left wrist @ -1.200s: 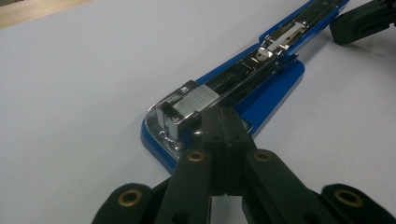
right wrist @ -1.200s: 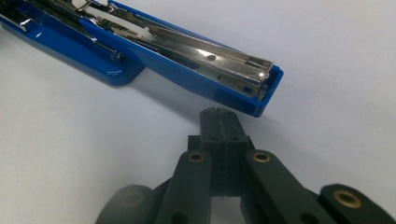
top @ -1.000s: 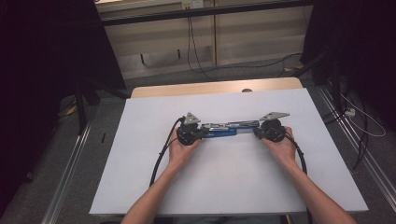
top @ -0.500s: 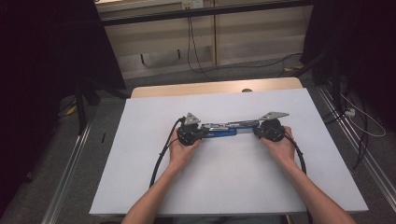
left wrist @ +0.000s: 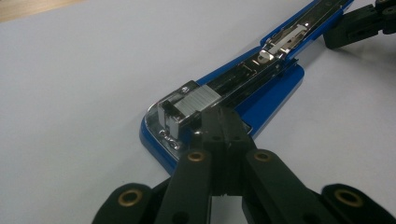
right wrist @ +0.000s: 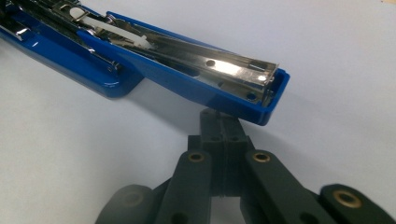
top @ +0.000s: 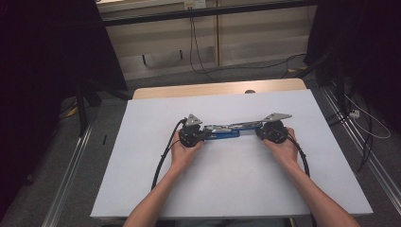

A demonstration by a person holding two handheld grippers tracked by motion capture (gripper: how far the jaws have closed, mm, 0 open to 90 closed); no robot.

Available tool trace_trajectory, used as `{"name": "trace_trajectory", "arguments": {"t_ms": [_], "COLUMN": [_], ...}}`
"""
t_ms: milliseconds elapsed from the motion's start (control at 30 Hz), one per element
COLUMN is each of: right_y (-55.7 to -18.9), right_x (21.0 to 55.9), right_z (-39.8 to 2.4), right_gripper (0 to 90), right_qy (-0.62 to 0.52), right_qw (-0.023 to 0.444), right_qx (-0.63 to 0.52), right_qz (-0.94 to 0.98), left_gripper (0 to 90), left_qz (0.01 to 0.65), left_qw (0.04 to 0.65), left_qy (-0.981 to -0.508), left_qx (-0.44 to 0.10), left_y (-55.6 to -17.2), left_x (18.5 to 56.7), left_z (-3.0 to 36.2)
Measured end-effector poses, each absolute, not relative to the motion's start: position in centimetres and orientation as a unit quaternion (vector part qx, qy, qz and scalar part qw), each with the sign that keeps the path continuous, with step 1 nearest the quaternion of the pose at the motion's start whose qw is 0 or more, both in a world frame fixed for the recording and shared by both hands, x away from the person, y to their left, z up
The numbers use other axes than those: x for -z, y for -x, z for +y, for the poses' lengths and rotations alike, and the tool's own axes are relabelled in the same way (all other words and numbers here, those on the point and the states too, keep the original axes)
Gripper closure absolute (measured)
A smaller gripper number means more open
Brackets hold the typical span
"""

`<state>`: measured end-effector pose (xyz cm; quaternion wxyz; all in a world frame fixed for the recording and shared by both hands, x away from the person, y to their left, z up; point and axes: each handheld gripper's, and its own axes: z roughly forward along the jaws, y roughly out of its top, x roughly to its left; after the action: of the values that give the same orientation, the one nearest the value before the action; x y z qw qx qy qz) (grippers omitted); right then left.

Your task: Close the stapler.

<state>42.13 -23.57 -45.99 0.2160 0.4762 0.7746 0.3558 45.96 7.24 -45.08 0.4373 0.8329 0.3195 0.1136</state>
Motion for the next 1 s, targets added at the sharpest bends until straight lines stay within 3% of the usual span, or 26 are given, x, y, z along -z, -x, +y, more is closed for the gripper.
{"name": "trace_trajectory", "arguments": {"t_ms": [1000], "right_y": [-42.11], "right_x": [45.8], "right_z": [-22.92], "right_gripper": [90.0], "right_qy": [-0.452], "right_qw": [0.225], "right_qx": [-0.393], "right_qz": [0.768], "left_gripper": [90.0], "left_qz": [0.326], "left_qw": [0.445], "left_qy": [-0.827], "left_qx": [-0.111], "left_y": [-45.9], "left_x": [45.24], "left_z": [7.4]}}
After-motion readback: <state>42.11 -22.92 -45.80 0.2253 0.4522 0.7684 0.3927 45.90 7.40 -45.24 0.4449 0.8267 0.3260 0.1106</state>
